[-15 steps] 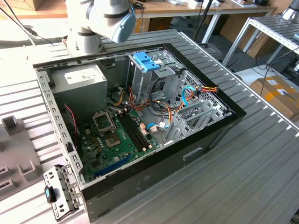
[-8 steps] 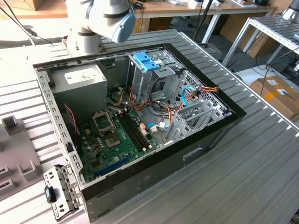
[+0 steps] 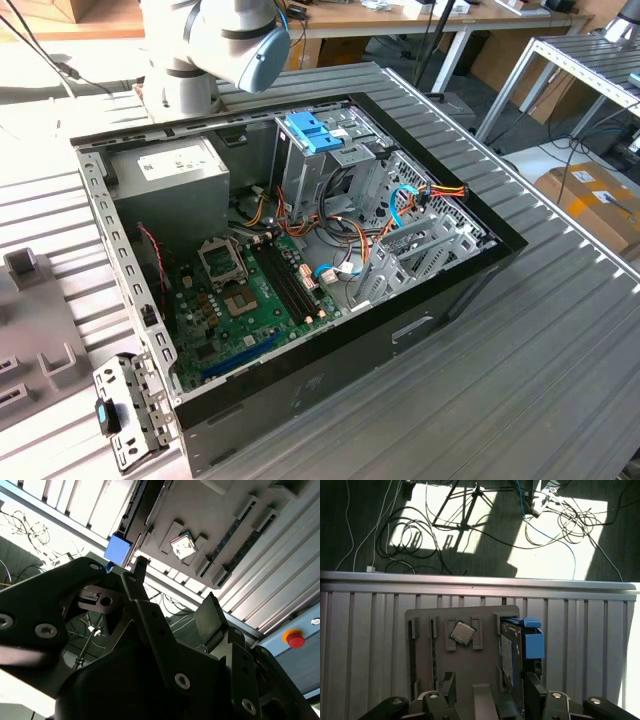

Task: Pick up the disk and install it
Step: 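Pick up the disk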

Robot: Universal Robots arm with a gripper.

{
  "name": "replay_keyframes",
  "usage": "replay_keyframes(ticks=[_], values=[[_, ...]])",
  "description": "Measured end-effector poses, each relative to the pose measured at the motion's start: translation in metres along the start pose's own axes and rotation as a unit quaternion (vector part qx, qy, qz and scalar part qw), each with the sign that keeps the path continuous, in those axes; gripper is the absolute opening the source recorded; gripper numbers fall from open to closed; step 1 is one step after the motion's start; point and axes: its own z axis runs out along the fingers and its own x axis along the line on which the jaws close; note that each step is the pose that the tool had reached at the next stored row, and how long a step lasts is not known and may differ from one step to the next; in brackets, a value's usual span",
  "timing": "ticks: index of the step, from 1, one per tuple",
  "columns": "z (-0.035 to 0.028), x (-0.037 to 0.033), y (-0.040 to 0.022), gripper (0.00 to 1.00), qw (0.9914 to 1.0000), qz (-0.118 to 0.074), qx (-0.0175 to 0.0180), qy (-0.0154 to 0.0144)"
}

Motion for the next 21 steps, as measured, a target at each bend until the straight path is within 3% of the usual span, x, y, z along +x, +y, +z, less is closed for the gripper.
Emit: replay_keyframes(ticks=[6,12,15,17,21], values=[[0.0015,-0.0028,-0.0001,0.66,1.0,0.0,0.0,0.0],[0.0033,-0.0193,-0.0006,0.66,1.0,0.002,0.0001,-0.0001],[0.0051,-0.0205,-0.0008,0.66,0.99986,0.017,0.0005,-0.0008],[0.0069,-0.0215,-0.0009,0.66,0.99926,0.038,0.0009,-0.0016],[0.0097,-0.0251,-0.0011,0.66,0.99927,0.038,0.001,0.0001]])
